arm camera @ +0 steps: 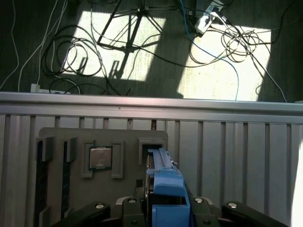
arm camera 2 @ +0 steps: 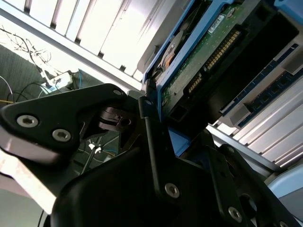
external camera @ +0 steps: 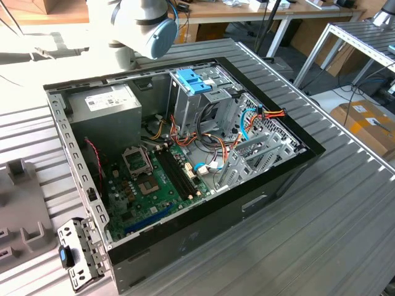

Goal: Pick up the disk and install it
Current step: 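Pick up the disk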

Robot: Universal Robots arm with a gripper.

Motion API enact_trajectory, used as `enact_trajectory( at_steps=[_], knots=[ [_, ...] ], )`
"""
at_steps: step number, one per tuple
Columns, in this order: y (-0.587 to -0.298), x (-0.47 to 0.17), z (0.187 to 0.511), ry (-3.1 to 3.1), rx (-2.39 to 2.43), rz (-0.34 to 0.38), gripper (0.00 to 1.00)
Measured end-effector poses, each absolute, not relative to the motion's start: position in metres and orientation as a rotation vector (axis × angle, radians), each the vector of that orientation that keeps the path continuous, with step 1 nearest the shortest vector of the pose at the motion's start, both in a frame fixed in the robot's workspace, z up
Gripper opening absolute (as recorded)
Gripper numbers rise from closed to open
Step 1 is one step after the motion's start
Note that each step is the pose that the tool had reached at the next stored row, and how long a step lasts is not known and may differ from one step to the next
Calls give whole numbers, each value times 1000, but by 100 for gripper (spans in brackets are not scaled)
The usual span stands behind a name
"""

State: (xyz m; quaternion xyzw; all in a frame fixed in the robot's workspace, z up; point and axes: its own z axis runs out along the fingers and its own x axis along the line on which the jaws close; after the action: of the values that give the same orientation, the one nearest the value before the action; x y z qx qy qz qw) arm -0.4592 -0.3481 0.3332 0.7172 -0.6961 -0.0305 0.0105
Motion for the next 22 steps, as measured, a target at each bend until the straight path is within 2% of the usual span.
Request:
enact_trajectory(
  at_steps=[22],
  knots=[
    [-348,-459,355,-2172,2238,-95,37]
  ],
)
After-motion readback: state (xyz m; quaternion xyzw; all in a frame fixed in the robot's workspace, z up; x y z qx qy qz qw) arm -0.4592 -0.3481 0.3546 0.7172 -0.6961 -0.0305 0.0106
